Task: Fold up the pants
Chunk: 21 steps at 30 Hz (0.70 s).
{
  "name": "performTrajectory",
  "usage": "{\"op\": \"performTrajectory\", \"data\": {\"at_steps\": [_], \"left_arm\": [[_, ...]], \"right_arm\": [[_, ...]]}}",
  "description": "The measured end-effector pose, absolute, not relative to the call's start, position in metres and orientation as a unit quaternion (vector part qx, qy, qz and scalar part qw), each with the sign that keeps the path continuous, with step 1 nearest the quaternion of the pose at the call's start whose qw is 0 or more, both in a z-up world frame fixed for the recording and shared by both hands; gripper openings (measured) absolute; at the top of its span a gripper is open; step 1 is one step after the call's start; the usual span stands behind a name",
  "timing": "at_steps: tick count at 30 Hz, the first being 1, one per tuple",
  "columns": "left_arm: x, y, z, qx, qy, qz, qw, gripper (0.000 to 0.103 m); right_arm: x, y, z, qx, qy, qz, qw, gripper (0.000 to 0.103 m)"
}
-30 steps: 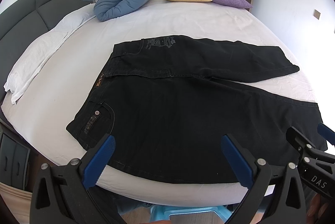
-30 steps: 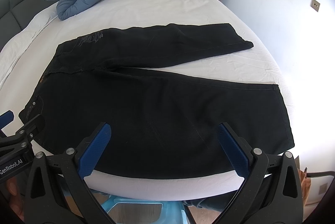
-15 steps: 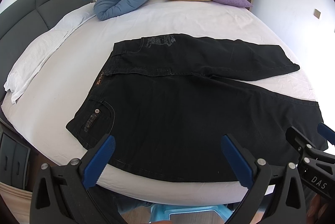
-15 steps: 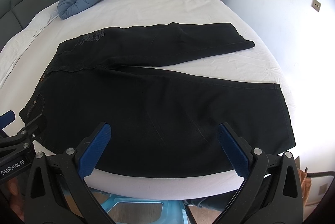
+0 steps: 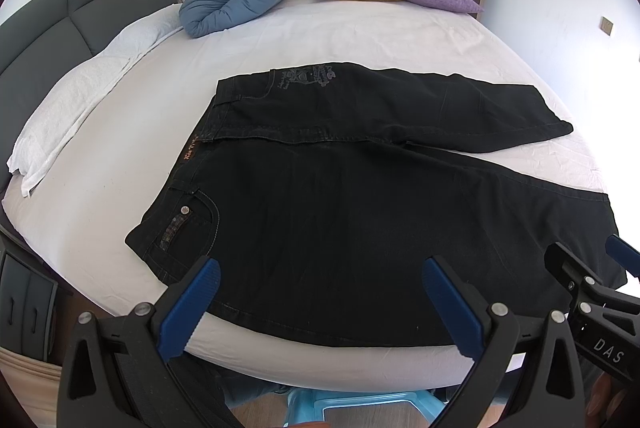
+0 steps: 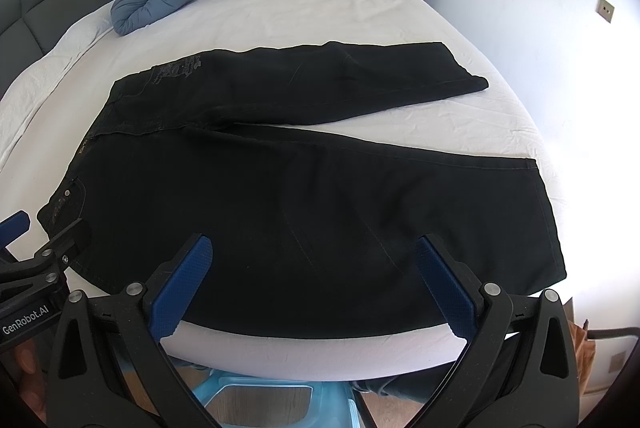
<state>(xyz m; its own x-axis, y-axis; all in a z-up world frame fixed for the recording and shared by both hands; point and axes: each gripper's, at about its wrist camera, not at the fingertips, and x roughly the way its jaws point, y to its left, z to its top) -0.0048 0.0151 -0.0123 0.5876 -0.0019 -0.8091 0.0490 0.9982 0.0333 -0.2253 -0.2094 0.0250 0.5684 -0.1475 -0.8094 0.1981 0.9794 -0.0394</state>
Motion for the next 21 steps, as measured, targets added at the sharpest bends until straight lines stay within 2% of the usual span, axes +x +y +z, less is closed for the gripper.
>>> {"op": "performTrajectory", "data": {"at_steps": [21], "left_arm": [[-0.0065, 0.0151, -0.0163, 0.025, 0.456, -0.014, 0.889, 0.103]], "right_arm": [[-0.2259, -0.2082, 0.0223, 0.029, 0.455, -0.095, 0.885, 0.103]]}}
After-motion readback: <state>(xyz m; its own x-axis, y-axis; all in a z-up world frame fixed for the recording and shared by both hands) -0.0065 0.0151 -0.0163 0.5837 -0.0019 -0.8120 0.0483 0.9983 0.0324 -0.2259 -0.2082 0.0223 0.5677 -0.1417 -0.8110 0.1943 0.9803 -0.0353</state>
